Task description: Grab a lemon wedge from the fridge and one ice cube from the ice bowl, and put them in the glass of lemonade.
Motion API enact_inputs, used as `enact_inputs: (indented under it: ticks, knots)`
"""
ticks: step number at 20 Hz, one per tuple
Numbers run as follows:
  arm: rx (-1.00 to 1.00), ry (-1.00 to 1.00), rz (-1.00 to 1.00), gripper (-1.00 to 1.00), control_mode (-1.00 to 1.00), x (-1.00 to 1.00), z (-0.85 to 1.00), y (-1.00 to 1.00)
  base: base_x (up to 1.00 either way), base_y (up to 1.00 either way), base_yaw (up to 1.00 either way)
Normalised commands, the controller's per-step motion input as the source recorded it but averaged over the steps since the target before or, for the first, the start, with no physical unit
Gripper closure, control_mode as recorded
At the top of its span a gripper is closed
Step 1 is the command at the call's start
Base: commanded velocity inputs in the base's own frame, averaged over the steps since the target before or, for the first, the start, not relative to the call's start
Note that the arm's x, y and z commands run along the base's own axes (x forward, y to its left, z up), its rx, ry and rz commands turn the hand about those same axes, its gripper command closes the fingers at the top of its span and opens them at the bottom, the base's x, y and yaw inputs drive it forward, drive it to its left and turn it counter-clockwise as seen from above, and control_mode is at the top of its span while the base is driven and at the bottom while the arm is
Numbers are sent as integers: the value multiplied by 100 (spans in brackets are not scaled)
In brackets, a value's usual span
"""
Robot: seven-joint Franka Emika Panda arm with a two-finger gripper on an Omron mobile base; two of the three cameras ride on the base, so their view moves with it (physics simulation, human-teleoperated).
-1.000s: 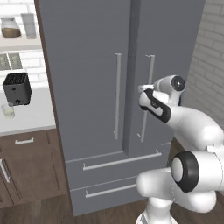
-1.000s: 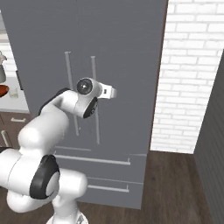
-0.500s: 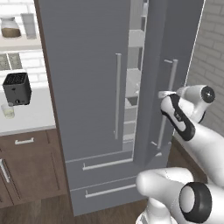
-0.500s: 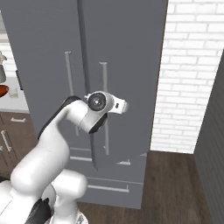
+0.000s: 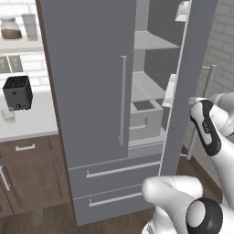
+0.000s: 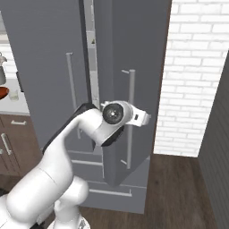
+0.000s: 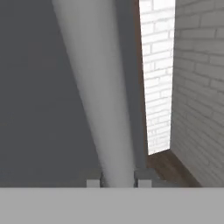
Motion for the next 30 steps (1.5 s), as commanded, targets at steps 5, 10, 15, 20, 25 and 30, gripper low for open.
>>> enact_inputs:
  ticks: [5, 10, 15, 20, 25, 30]
  knots:
    - [-2, 8, -21, -100, -100, -9, 12, -10, 0, 0, 0]
    - [-2, -5, -9, -100, -100, -64, 49, 4, 0, 0, 0]
    - [-7, -12, 0, -100, -100, -85, 97, 44, 0, 0, 0]
    - [-22, 3, -1, -100, -100, -15, 95, 95, 0, 0, 0]
    - [-31, 15, -10, -100, -100, 21, 67, 100, 0, 0, 0]
    - [-31, 42, -7, -100, -100, 27, 58, 100, 0, 0, 0]
